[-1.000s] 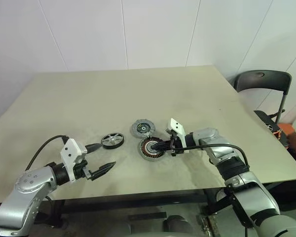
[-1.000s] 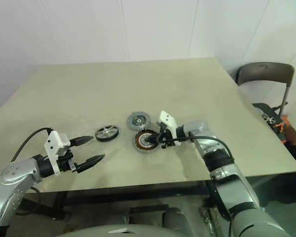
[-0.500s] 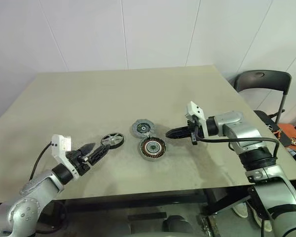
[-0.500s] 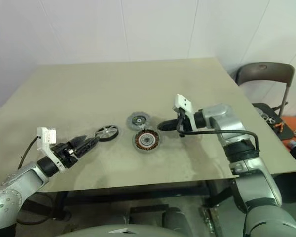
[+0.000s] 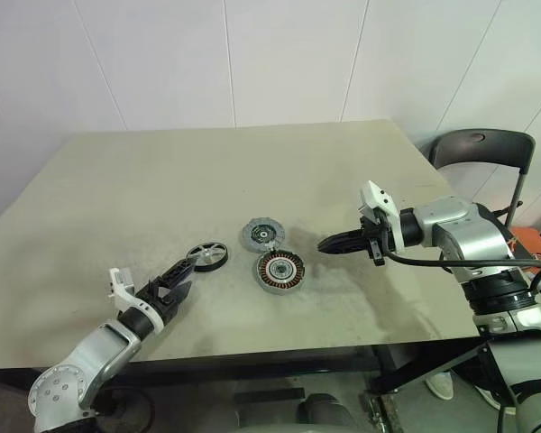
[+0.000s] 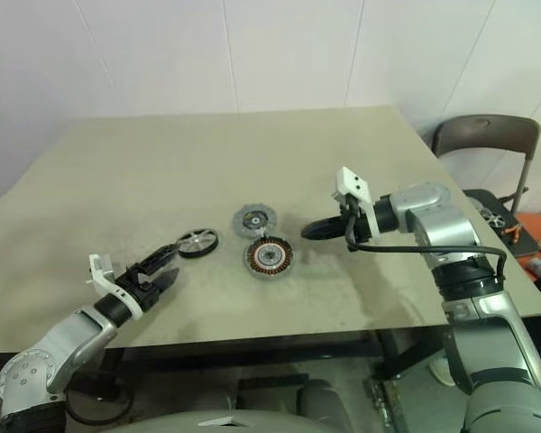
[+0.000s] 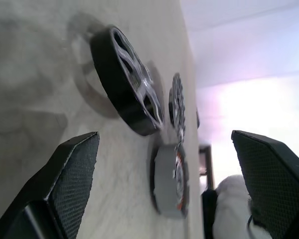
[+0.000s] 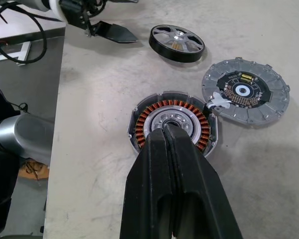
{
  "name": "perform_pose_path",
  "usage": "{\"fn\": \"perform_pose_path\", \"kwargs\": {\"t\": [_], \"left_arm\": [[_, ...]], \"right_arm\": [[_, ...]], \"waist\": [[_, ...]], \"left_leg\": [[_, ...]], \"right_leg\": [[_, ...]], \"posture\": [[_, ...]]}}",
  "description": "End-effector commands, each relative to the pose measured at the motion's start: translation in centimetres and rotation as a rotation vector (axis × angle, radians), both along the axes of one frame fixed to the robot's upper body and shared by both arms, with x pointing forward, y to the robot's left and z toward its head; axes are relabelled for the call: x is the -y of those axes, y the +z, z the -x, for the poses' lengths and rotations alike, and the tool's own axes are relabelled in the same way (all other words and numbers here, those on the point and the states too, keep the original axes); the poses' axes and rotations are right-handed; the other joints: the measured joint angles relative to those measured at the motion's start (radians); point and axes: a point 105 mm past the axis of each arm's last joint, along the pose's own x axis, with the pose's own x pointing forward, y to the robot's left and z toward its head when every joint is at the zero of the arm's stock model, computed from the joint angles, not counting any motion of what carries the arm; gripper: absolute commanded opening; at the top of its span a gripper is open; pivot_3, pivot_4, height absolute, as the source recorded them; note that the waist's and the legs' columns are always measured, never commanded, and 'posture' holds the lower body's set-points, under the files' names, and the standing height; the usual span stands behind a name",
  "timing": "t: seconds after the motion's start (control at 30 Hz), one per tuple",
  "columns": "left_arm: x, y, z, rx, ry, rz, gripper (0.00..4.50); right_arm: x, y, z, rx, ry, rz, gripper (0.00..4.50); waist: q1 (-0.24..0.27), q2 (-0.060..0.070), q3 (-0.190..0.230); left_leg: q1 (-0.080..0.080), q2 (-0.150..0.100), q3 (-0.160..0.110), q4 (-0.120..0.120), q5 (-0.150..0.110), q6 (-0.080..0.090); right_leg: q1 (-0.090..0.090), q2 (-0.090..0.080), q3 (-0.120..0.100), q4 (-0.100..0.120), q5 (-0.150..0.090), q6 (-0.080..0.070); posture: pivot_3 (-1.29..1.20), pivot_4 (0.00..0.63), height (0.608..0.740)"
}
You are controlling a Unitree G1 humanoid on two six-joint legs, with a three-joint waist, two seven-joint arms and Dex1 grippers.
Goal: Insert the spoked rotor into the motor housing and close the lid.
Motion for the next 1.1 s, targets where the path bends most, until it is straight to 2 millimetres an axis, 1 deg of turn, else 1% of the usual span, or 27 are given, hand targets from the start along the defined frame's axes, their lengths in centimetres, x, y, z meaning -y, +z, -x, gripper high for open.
{"fn": "perform_pose_path", "kwargs": {"t": [0.03,0.23,0.57,0.83,0.87,0.93,1.1], "left_arm": [[0.2,0.7,-0.7,0.008,0.001,0.054,4.5],[1.0,0.3,-1.4,-0.052,-0.014,0.091,4.5],[2.5,1.2,-3.2,-0.084,-0.007,0.148,4.5],[3.0,0.3,-3.5,-0.17,0.005,0.165,4.5],[2.9,0.1,-3.5,-0.183,0.01,0.166,4.21],[2.8,-0.2,-3.3,-0.201,0.015,0.166,3.96],[2.4,-0.8,-3.0,-0.237,0.038,0.175,2.3]], "right_arm": [[-0.1,1.2,0.2,0.038,0.022,-0.013,0.02],[0.3,1.2,0.6,0.03,0.032,-0.012,0.02],[0.4,0.8,1.0,0.027,0.022,-0.014,0.02],[0.4,0.7,0.9,0.034,0.009,-0.016,0.02],[0.4,0.8,0.9,0.036,0.007,-0.017,0.0],[0.4,0.7,0.9,0.037,0.005,-0.017,0.0],[0.3,0.7,0.8,0.046,0.001,-0.017,0.0]], "waist": [[0.001,0.0,0.0],[0.002,0.0,0.0],[0.003,0.0,0.0],[0.004,-0.001,0.0],[0.004,-0.001,0.0],[0.003,-0.001,0.0],[0.002,-0.001,0.0]], "left_leg": [[0.0,0.0,0.0,0.0,0.0,0.0],[0.0,0.0,0.0,0.0,0.0,0.0],[0.0,-0.001,0.0,0.0,0.0,0.0],[0.0,-0.001,0.0,0.0,0.0,0.0],[0.0,-0.001,0.0,0.0,0.0,0.0],[0.0,-0.001,0.0,0.0,0.0,0.0],[0.0,-0.001,0.0,0.0,0.0,0.0]], "right_leg": [[0.0,0.0,0.0,0.0,0.0,0.0],[0.0,0.0,0.0,-0.001,0.0,0.0],[0.0,0.0,0.0,-0.001,0.0,0.0],[0.0,0.0,0.0,-0.001,0.0,0.0],[0.001,0.0,0.0,-0.001,0.0,0.0],[0.001,0.0,0.0,-0.001,0.0,0.0],[0.0,0.0,0.0,-0.001,0.0,0.0]], "posture": [[0.0,0.0,0.74],[0.0,0.0,0.74],[0.0,0.0,0.74],[0.0,0.0,0.74],[0.0,0.0,0.74],[0.0,0.0,0.74],[0.0,0.0,0.74]]}}
